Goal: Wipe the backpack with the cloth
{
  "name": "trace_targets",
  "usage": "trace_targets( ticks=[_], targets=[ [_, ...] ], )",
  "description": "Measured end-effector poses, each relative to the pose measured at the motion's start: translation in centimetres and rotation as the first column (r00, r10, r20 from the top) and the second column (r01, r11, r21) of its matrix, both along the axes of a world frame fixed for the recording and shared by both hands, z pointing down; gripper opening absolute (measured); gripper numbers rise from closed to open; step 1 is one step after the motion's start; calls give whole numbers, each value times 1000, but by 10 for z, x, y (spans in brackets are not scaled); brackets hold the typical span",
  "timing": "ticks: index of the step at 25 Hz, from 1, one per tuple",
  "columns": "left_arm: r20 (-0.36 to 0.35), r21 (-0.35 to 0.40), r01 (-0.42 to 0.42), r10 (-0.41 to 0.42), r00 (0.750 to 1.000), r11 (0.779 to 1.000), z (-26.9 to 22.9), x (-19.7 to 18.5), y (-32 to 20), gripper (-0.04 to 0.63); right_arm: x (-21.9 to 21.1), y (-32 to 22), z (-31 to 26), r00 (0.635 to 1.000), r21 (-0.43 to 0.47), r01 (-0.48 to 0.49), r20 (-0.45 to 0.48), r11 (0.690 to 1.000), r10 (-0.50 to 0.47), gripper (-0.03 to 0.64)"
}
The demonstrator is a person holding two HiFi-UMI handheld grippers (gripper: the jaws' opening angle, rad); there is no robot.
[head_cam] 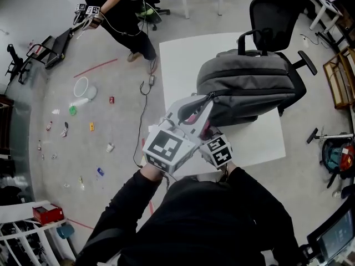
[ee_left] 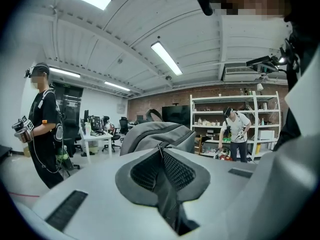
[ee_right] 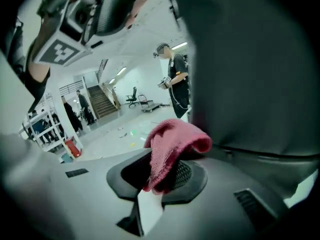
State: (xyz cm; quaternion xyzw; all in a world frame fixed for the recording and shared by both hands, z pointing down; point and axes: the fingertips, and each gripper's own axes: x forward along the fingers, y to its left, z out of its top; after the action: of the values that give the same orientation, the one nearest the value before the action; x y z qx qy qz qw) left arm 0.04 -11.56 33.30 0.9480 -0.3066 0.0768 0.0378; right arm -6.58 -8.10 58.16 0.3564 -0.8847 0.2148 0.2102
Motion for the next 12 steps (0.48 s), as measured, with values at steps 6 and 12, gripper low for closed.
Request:
trace_targets(
  ticks=[6,12],
  targets=[
    [-11,9,119,-119,993,993,0,1,-2,31,127,-14,-4,960,-46,-260,95,964,263,66],
    [-14,16,229,-229,973,973,0,4,-5,31,313,-22,4,791,-106,-589,128,801,599,66]
  ],
)
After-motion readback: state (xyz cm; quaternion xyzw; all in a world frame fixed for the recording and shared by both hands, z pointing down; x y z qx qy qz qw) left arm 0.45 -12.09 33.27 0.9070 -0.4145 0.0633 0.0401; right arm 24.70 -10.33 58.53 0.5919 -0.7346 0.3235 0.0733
